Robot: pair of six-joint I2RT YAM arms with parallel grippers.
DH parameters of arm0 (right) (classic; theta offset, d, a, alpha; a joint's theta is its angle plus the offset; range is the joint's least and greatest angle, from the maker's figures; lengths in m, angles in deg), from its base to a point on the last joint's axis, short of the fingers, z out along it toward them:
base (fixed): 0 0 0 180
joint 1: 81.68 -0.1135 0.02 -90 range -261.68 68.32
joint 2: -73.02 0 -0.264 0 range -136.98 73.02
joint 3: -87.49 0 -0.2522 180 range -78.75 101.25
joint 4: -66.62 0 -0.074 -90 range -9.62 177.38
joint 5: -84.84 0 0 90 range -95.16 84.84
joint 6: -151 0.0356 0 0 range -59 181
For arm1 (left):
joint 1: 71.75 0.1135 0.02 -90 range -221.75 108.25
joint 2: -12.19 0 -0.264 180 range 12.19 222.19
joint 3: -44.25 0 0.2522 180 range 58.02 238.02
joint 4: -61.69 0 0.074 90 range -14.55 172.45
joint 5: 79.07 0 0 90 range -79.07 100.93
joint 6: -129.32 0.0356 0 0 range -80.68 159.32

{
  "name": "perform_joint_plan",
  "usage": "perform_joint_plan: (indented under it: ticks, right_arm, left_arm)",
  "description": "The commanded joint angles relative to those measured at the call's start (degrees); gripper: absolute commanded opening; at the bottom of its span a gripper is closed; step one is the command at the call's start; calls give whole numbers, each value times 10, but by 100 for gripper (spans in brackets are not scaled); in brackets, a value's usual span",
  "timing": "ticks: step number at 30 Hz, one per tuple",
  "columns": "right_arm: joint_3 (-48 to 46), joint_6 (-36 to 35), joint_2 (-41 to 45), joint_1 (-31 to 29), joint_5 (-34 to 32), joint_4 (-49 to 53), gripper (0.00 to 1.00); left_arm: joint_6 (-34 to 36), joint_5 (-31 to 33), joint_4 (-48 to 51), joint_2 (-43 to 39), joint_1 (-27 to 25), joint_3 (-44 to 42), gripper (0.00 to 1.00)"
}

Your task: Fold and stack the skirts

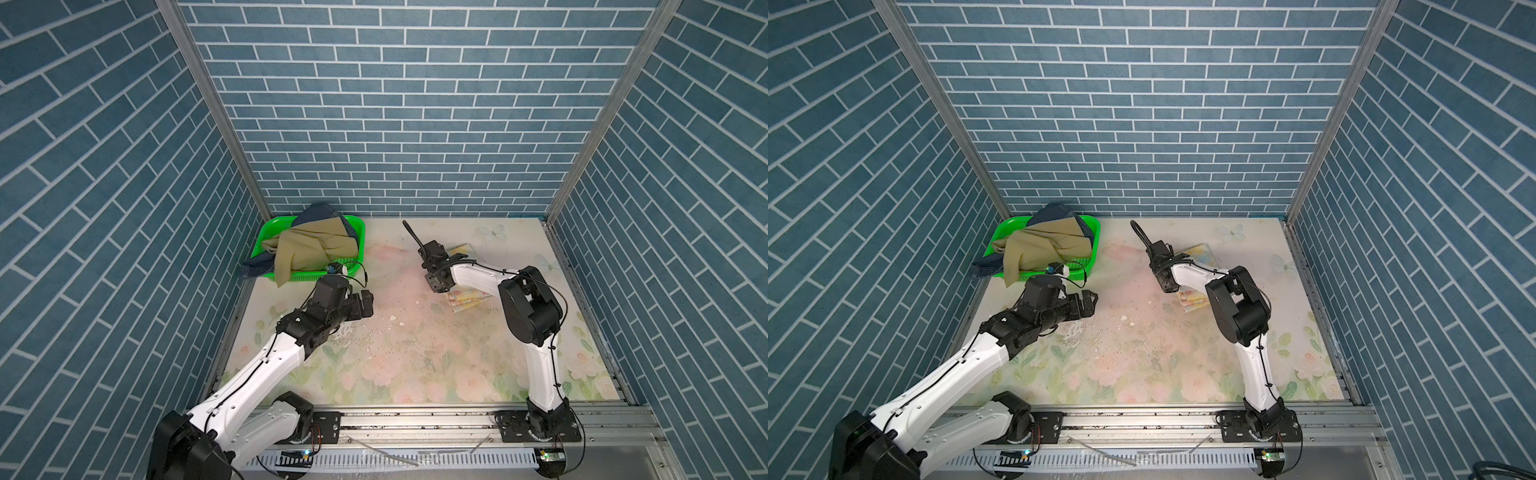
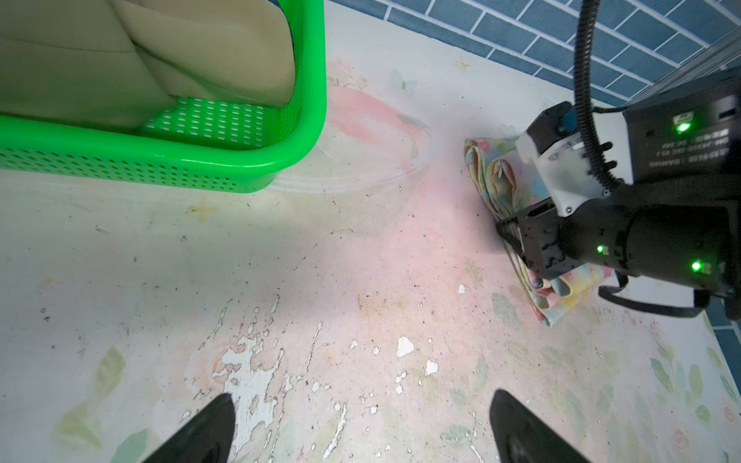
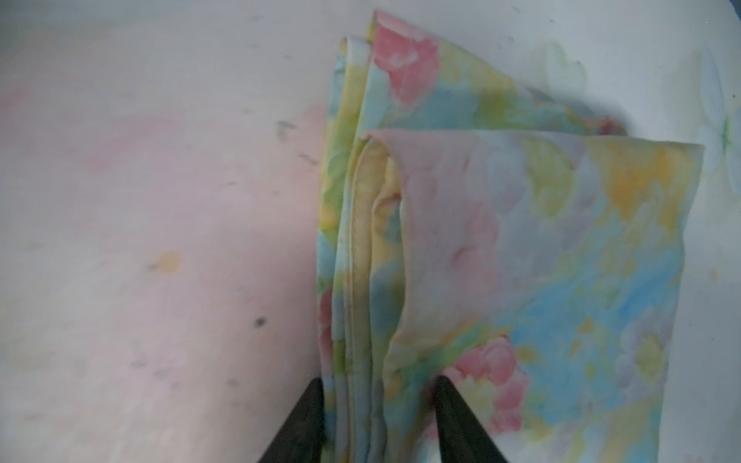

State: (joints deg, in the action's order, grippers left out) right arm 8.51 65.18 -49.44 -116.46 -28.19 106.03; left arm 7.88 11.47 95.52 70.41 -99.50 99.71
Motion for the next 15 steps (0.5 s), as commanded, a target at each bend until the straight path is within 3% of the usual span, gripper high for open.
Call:
perform_joint_plan:
  ticks: [1,9,15]
  right_arm:
    - [4,-22,-28,51,-1,29,43]
    - [113,1,-97,139,84,82,38]
    - [275,16,-189,183,146,172,37]
  left_arm:
    - [8,-8,-16,10,4,6,100]
    - [11,-28,-34,60,7,25,100]
    - [18,-36,-49,89,12,40,100]
